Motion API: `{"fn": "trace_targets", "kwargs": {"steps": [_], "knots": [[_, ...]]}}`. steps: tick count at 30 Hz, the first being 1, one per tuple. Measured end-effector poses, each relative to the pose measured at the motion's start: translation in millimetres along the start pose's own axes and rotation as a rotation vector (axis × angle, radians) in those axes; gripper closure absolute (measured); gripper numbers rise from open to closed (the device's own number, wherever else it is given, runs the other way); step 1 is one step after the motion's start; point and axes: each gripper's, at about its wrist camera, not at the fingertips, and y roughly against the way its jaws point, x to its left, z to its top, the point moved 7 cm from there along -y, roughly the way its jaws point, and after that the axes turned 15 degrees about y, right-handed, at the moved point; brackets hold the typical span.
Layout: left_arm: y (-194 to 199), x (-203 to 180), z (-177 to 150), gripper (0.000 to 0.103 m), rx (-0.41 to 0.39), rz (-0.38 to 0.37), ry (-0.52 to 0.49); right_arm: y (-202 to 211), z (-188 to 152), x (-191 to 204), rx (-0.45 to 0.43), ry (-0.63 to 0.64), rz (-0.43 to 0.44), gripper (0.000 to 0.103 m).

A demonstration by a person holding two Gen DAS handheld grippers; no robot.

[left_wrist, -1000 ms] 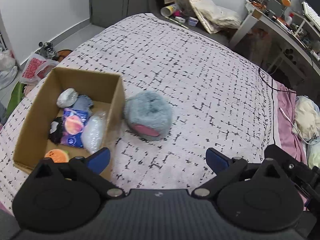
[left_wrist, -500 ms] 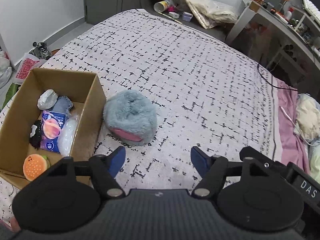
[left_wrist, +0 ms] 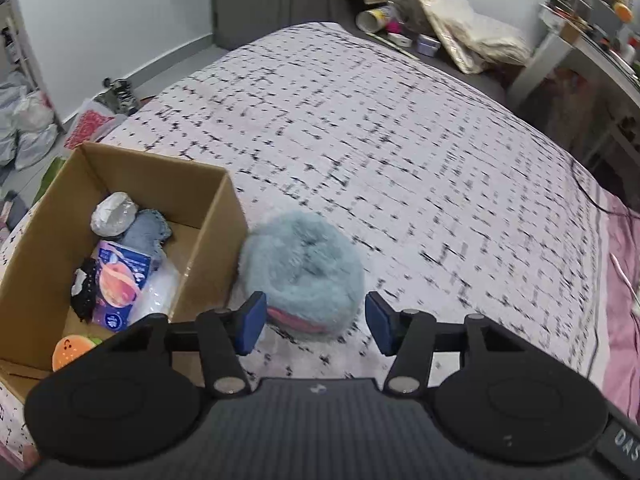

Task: Organize soft objects
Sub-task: 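Grasp the pale-blue fluffy plush with the left tool while the right tool grasps it too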

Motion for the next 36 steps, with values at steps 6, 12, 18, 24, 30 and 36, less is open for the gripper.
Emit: {"fn": "trace_targets", "kwargs": {"steps": [6,12,18,24,30,36], "knots": [[-8.6,12.2,4.9,0.056,-0.003,0.026,0.123,-7.1,-1.5,-6.1,0.021,-0.014,-0.002,0.032],[-10.8,18.8,7.6,0.056,-0.058,0.062,0.208,-13.4,-1.4,-5.7,0.034,-0.011,0.001,0.032],[-22.1,23.8,4.1,0.057,-0.070,0.107,0.256,-14.1,-0.4,-4.3,0.025,-0.012,0.014,0.032],[-32.8,22.7,-0.2,0.065,-0.028,0.075,0.313,-11.4,-0.8,-6.1,0.020,-0.016,0.010,0.032],[-31.2,27.5,2.5,0.086,-0.026,0.063,0.322,-8.9,-2.3,-6.3,0.022,-0.012,0.006,0.032],[-23.9,25.8,-5.5,0.087,-0.010,0.044,0.289,-5.4,-1.4,-6.2,0.011,-0.016,-0.002,0.032]]}}
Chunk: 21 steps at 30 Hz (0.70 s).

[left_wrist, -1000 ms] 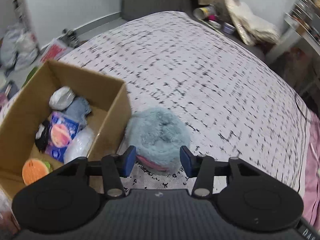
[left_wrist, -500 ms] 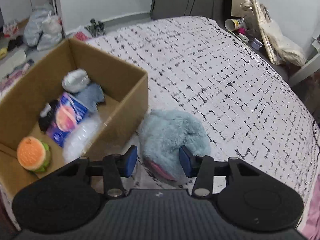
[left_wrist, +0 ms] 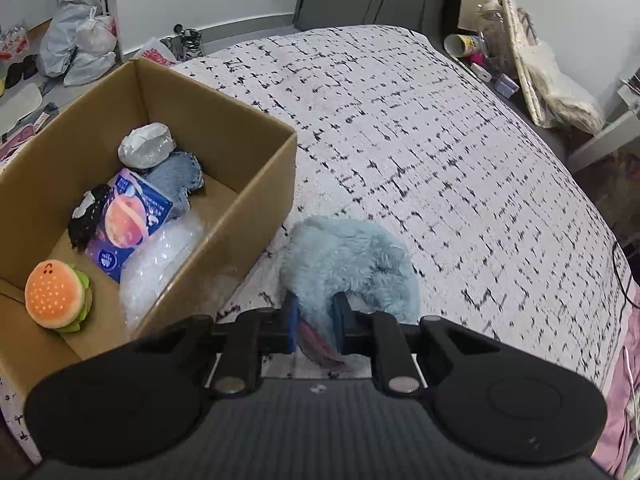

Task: Organize soft objects
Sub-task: 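Grasp the pale-blue fluffy plush with the left tool while the right tool grasps it too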

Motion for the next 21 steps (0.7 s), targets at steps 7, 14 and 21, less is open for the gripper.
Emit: {"fn": "trace_targets", "kwargs": {"steps": [7,14,21], "knots": [[9.8,0.1,-14.3,0.087,0.044,-0.032,-0.049,10.1,-1.6,-0.2,-0.018,-0.003,-0.001,0.032],[21.9,0.7,-31.8,0.087,0.092,-0.068,-0.101,20.6,-2.5,8.6,-0.036,0.015,0.002,0.032],[34.0,0.0,-49.7,0.087,0.153,-0.120,-0.178,36.2,-5.6,13.9,-0.056,-0.002,0.029,0.032]]}}
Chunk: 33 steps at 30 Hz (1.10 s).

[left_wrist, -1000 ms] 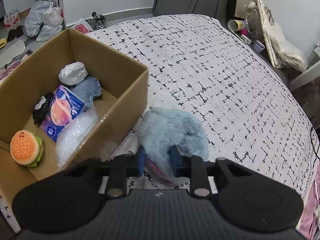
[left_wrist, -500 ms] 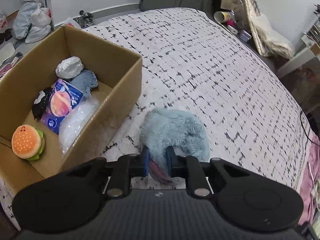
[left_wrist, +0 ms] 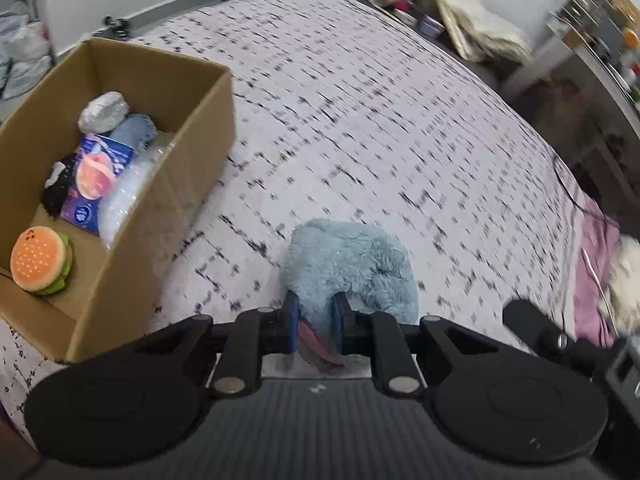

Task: Organize soft objects
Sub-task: 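Grasp the pale-blue fluffy plush with the left tool while the right tool grasps it too, then carry the fluffy plush with both tools and lower it into the box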

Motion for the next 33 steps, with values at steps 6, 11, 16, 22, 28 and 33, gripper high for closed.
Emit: {"fn": "trace_targets", "kwargs": {"steps": [6,11,16,22,28,33], "knots": [[10.8,-4.6,-17.4,0.087,0.040,-0.048,-0.077,10.5,-5.3,7.6,0.019,0.009,0.009,0.032],[12.8,-7.4,-31.7,0.087,0.082,-0.075,-0.119,16.3,-8.7,11.0,0.024,-0.011,0.010,0.032],[14.5,-11.4,-46.0,0.087,0.131,-0.102,-0.166,14.4,-20.0,7.7,0.077,-0.048,-0.011,0.050],[14.8,-10.9,-55.9,0.087,0.159,-0.091,-0.198,5.6,-37.3,13.0,0.160,-0.025,-0.041,0.078],[12.3,1.9,-52.3,0.086,0.175,-0.086,-0.166,1.0,-44.3,15.0,0.194,-0.007,-0.056,0.088],[10.1,7.9,-52.1,0.086,0.178,-0.088,-0.130,-2.1,-47.5,14.3,0.221,-0.029,-0.054,0.082]]}}
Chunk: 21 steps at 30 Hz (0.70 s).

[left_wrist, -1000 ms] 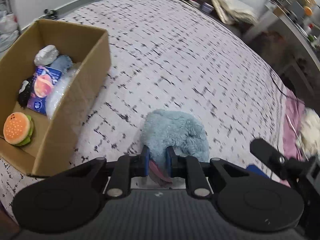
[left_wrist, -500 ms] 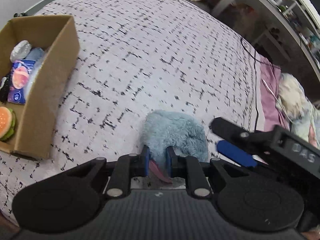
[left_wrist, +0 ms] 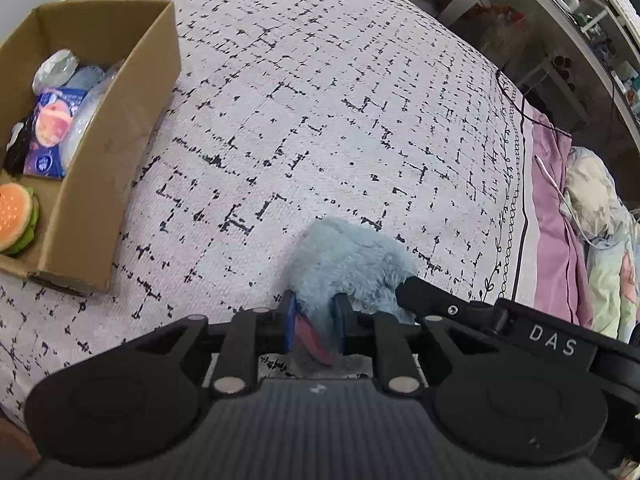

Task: Organize soft objects
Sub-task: 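Carry the fluffy plush with both tools and lower it into the box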

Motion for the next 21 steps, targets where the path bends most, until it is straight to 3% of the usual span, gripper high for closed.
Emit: {"fn": "trace_targets", "kwargs": {"steps": [2,3,7,12,21], "knots": [[0.5,-0.3,-0.2,0.086,-0.006,-0.004,0.002,-1.5,-1.8,-0.3,0.009,-0.009,-0.005,0.066],[0.6,0.0,0.2,0.086,-0.009,-0.009,0.007,-1.9,-2.5,0.6,0.011,-0.005,-0.006,0.065],[-0.7,4.7,3.4,0.086,-0.005,-0.031,0.044,-6.9,-7.8,4.6,0.029,0.012,-0.007,0.064],[-2.2,8.3,3.3,0.086,0.000,-0.062,0.067,-12.5,-8.5,2.4,0.038,0.014,-0.040,0.074],[20.0,6.2,11.2,0.086,-0.017,-0.096,0.046,3.1,-0.7,17.6,0.005,0.039,-0.033,0.080]]}}
